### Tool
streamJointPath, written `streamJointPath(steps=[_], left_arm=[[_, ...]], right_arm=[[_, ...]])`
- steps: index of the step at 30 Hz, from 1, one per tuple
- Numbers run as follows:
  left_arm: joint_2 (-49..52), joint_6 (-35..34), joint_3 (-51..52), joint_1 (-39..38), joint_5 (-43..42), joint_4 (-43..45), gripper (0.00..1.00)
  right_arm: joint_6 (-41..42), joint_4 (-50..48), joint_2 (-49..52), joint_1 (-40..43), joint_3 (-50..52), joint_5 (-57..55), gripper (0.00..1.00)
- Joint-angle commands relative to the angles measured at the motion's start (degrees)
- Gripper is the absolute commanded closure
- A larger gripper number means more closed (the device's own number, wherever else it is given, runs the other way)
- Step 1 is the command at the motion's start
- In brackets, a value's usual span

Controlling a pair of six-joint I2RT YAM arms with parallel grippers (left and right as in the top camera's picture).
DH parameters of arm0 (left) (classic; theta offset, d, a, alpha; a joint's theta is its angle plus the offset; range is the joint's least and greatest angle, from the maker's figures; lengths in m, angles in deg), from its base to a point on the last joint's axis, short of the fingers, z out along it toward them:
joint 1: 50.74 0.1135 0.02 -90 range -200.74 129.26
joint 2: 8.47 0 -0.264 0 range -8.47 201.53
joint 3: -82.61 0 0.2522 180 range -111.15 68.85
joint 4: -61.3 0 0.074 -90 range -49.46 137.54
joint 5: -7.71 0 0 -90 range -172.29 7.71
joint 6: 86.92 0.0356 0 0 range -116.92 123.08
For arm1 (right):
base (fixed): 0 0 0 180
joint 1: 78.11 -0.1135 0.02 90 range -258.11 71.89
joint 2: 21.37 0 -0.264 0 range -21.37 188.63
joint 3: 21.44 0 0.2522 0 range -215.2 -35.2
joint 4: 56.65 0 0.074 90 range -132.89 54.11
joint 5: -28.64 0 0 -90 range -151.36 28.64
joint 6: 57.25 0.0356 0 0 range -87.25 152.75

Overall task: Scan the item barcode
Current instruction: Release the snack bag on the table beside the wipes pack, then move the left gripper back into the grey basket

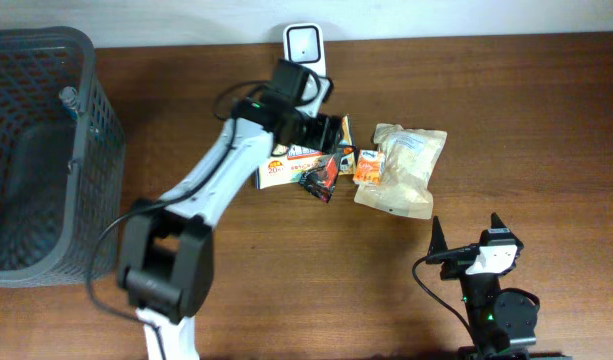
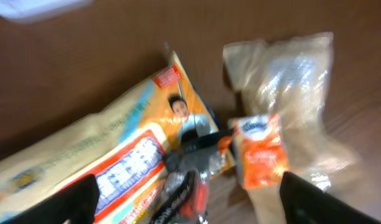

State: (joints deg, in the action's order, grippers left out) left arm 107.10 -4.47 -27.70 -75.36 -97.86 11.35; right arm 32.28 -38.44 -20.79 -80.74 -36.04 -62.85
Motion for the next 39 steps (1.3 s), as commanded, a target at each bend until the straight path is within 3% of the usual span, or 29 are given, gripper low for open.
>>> streamJointPath(steps=[1, 6, 11, 15, 22, 25, 39], left_arm=[[-13.1, 0.3, -3.3, 3.4, 0.0, -4.0, 0.01], [-24.3, 0.3, -3.3, 7.1, 0.8, -14.6, 0.01], [-36.1, -1.2, -3.3, 13.2, 12.0, -29.7, 0.01], [-43.1, -5.3, -3.3, 19.9, 16.2, -35.2, 0.01], [-55.6, -6.6, -3.3, 38.2, 16.3, -37.7, 0.01], [-57.7, -6.8, -3.3, 42.4, 16.2, -39.3, 0.01], [-55.8, -9.2, 0.3, 44.2, 16.5, -39.0, 0.01]], right_arm=[[-0.4, 0.2, -0.4, -0.3, 0.5, -0.1, 0.01], [-0.4, 0.2, -0.4, -0.3, 0.5, -0.1, 0.01], [-0.3, 0.2, -0.4, -0.3, 0.5, -0.1, 0.01], [-0.3, 0.2, -0.4, -0.3, 0.5, -0.1, 0.01], [-0.4, 0.2, -0.4, -0.3, 0.5, -0.1, 0.01], [-0.4, 0.2, -0.4, -0.3, 0.5, -0.1, 0.02], [-0.3, 0.2, -0.4, -0.3, 0.5, -0.1, 0.01]])
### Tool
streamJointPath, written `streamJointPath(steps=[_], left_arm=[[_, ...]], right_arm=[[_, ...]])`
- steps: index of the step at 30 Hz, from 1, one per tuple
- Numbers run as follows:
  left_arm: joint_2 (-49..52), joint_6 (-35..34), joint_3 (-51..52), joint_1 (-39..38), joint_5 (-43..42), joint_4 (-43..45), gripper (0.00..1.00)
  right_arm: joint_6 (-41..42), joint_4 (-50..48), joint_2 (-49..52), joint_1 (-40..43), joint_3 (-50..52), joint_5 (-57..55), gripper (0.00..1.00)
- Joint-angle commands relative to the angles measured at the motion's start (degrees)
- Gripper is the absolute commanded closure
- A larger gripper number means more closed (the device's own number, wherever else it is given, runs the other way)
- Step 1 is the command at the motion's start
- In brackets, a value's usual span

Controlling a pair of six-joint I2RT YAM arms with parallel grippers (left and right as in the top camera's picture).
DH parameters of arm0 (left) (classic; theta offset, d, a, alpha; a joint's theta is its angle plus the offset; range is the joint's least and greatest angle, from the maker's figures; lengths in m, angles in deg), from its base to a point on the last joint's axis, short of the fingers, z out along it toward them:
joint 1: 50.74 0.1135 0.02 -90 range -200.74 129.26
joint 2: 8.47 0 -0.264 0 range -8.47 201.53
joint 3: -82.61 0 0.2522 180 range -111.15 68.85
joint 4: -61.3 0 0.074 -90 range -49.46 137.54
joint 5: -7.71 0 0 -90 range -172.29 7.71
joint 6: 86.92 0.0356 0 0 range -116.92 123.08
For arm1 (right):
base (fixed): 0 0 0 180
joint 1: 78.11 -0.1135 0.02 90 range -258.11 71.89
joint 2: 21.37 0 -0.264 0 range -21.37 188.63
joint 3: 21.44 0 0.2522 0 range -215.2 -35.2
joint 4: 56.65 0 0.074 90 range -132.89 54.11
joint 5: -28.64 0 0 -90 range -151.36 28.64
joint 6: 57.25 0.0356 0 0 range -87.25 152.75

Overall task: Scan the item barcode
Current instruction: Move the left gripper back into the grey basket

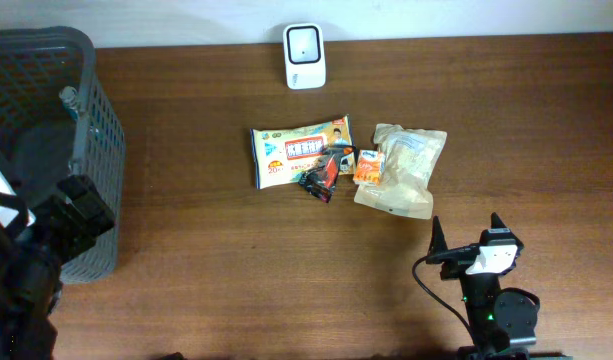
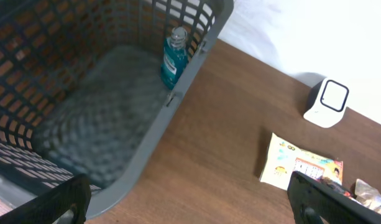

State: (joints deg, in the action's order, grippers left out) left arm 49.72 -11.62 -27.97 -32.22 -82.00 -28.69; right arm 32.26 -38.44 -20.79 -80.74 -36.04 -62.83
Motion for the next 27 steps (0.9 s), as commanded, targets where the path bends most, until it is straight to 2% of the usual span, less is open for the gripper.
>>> streamJointPath(steps=[1, 5, 10, 15, 23, 27], left_arm=[[2.2, -2.8, 0.6, 1.7, 0.6, 1.1, 0.01], [5.9, -5.7, 0.6, 6.2, 0.3, 1.8, 0.01], [10.5, -6.2, 0.6, 10.6, -6.2, 2.1, 0.01], [15.8, -11.6, 0.6, 14.3, -8.1, 2.0, 0.01], [21.9, -13.1, 0.6, 17.0, -8.2, 1.8, 0.01], [22.9, -13.1, 0.6, 17.0, -12.0, -1.1, 0.01]], right_arm=[[-0.3, 0.2, -0.4, -0.3, 0.5, -0.1, 0.02], [-0.3, 0.2, -0.4, -0.3, 0.5, -0.1, 0.01], [-0.3, 0.2, -0.4, -0.3, 0.5, -0.1, 0.01], [-0.3, 0.2, -0.4, -0.3, 0.5, -0.1, 0.01], [-0.3, 0.2, -0.4, -0.3, 0.5, -0.1, 0.01], [-0.3, 0.2, -0.4, -0.3, 0.5, -0.1, 0.01]])
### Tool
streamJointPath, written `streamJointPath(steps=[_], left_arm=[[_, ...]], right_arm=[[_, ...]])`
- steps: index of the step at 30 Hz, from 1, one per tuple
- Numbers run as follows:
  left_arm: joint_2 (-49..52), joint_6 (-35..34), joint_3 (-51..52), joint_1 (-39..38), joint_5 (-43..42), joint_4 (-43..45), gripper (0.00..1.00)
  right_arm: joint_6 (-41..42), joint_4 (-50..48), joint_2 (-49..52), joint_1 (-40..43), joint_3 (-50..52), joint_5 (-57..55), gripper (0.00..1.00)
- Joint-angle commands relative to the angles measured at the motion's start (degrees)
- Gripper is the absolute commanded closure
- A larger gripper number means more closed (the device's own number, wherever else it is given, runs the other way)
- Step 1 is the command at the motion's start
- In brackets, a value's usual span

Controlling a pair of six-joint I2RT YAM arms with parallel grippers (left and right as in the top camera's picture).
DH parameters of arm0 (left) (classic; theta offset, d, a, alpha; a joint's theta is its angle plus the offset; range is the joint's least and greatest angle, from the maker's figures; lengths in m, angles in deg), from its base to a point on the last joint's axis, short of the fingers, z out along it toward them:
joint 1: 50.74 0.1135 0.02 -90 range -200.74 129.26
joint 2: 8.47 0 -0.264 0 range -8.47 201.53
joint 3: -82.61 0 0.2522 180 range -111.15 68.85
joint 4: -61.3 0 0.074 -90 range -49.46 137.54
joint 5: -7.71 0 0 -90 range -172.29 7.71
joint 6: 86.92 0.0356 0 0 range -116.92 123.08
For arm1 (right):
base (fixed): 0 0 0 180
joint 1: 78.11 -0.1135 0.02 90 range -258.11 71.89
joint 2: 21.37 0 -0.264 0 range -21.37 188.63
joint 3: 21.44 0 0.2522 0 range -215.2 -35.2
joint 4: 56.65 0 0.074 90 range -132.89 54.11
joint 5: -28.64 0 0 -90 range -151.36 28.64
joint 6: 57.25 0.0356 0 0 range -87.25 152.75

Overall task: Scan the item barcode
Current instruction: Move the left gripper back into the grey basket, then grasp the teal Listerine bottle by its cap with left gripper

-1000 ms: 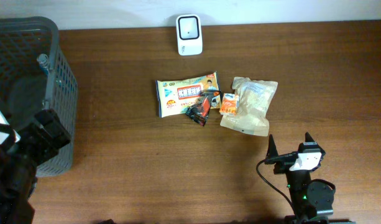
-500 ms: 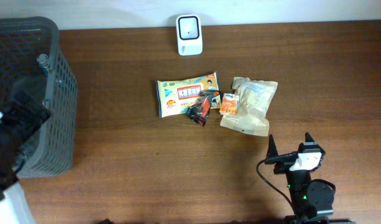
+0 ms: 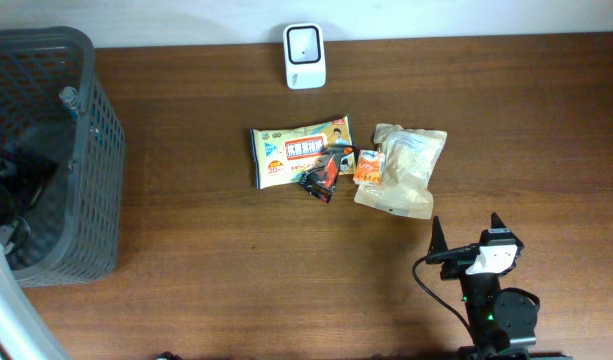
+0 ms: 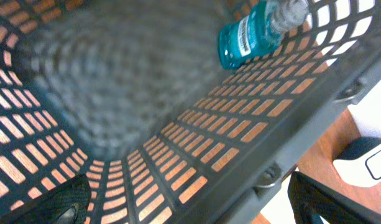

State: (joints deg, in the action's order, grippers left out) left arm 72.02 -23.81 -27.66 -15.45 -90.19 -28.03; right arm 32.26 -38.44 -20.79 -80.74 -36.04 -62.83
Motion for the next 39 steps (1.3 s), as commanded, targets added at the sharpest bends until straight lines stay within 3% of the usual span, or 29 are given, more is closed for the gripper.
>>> streamJointPath(steps=[1, 16, 39], left_arm=[[0.7, -0.9, 0.3, 0.2, -4.0, -2.4, 0.01], [0.9, -0.3, 0.3, 0.3, -3.3, -9.1, 0.01], [7.2, -5.4, 0.3, 0.9, 2.3, 9.4, 0.01]], right_arm=[[-0.3, 0.2, -0.4, -0.3, 0.5, -0.1, 0.02], [-0.3, 0.2, -0.4, -0.3, 0.5, -0.1, 0.01], [-0.3, 0.2, -0.4, -0.3, 0.5, -0.1, 0.01]])
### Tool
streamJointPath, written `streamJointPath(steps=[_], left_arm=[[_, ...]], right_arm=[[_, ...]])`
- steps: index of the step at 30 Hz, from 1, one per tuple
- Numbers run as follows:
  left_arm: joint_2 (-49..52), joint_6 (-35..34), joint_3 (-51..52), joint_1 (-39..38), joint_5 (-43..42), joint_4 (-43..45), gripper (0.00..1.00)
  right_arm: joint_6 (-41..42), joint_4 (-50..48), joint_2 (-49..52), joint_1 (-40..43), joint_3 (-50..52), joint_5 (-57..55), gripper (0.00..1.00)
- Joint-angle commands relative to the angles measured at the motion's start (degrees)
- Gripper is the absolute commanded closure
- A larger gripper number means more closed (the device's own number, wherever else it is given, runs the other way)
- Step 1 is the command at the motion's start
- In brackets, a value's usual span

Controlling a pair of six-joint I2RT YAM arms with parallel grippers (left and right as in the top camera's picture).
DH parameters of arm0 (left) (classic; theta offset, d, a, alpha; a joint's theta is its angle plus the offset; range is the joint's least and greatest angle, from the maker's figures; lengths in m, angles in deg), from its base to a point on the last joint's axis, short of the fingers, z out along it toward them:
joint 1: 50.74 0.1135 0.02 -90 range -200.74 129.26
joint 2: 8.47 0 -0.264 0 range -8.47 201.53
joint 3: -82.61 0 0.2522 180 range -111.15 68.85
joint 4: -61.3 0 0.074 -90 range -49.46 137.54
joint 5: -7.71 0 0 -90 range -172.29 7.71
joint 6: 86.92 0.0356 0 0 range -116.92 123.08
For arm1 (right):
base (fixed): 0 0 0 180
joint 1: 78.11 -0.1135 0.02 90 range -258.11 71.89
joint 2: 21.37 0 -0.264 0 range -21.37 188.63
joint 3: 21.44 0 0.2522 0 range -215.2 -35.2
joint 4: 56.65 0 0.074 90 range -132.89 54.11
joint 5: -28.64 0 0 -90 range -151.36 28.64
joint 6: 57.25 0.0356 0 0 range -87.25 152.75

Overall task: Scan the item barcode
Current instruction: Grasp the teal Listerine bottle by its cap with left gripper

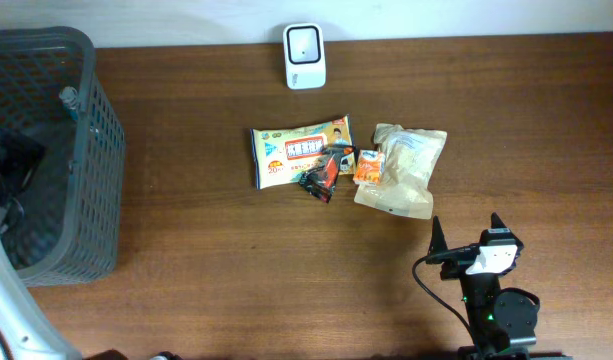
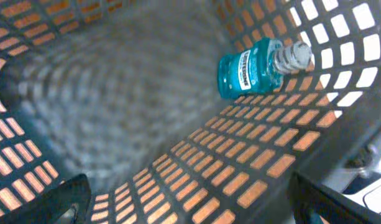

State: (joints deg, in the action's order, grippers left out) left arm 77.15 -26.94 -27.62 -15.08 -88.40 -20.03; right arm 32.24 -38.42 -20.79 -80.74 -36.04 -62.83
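A blue bottle [image 2: 255, 65] with a clear cap leans against the far right wall inside the grey basket [image 1: 96, 120]; overhead it shows as the bottle [image 1: 66, 98]. My left gripper [image 2: 190, 202] hangs over the basket's inside, open, its fingers [image 2: 53, 199] wide apart with nothing between them. From above, the left gripper [image 1: 1, 165] is at the far left edge. The white scanner [image 1: 305, 42] stands at the table's back edge. My right gripper [image 1: 468, 245] rests open near the front right.
In the table's middle lie a wipes pack [image 1: 298, 150], a small dark packet [image 1: 321, 176], a small orange packet [image 1: 369, 165] and a clear bag of snacks [image 1: 404, 172]. The basket's lattice walls surround the left gripper.
My left gripper has shifted a little inside the basket. The bottle now shows lower and more fully in the left wrist view. The right arm has not moved.
My left gripper was open over the packets near the scanner. Then it was at the table's left, above the basket's near side. Then it looked into the basket, and now it faces the blue bottle there, still open and holding nothing.
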Motion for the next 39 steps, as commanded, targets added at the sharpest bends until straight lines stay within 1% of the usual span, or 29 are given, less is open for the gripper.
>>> streamJointPath(steps=[1, 4, 6, 7, 11, 12, 14, 16, 18, 20, 24, 26, 28, 32, 36, 39], left_arm=[[2.6, -3.0, 0.2, 0.9, 0.5, 2.3, 0.01], [3.2, -3.0, 0.2, 1.9, 0.6, 4.7, 0.01], [3.7, -1.5, 0.2, 2.0, 1.1, 6.5, 0.01], [4.0, 1.2, 0.2, 2.0, 1.0, 7.9, 0.01], [5.7, 8.1, 0.2, 2.0, 0.4, 11.8, 0.01], [6.2, 9.8, 0.2, 2.0, -1.0, 12.7, 0.01], [7.6, 13.5, 0.2, 2.0, -6.4, 14.6, 0.01], [9.7, 13.4, 0.2, 1.8, -10.1, 16.1, 0.00], [11.1, 13.3, 0.2, 1.3, -11.8, 17.2, 0.00], [12.7, 13.2, 0.2, 0.0, -12.2, 18.5, 0.01], [14.8, 13.2, 0.2, -3.6, -11.9, 23.8, 0.01], [15.4, 13.4, 0.2, -6.0, -8.7, 27.8, 0.01], [15.8, 13.4, 0.2, -8.3, -2.4, 31.0, 0.00], [17.7, 13.4, 0.2, -11.3, 7.1, 33.7, 0.01], [22.9, 13.4, 0.2, -12.0, 10.1, 35.5, 0.07], [26.2, 13.4, 0.2, -12.0, 10.1, 36.7, 0.07]], right_arm=[[-0.3, 0.2, -0.4, -0.3, 0.5, -0.1, 0.01], [-0.3, 0.2, -0.4, -0.3, 0.5, -0.1, 0.01], [-0.3, 0.2, -0.4, -0.3, 0.5, -0.1, 0.01], [-0.3, 0.2, -0.4, -0.3, 0.5, -0.1, 0.02], [-0.3, 0.2, -0.4, -0.3, 0.5, -0.1, 0.01], [-0.3, 0.2, -0.4, -0.3, 0.5, -0.1, 0.02], [-0.3, 0.2, -0.4, -0.3, 0.5, -0.1, 0.01], [-0.3, 0.2, -0.4, -0.3, 0.5, -0.1, 0.02], [-0.3, 0.2, -0.4, -0.3, 0.5, -0.1, 0.01], [-0.3, 0.2, -0.4, -0.3, 0.5, -0.1, 0.01], [-0.3, 0.2, -0.4, -0.3, 0.5, -0.1, 0.01], [-0.3, 0.2, -0.4, -0.3, 0.5, -0.1, 0.02], [-0.3, 0.2, -0.4, -0.3, 0.5, -0.1, 0.01], [-0.3, 0.2, -0.4, -0.3, 0.5, -0.1, 0.02], [-0.3, 0.2, -0.4, -0.3, 0.5, -0.1, 0.01], [-0.3, 0.2, -0.4, -0.3, 0.5, -0.1, 0.01]])
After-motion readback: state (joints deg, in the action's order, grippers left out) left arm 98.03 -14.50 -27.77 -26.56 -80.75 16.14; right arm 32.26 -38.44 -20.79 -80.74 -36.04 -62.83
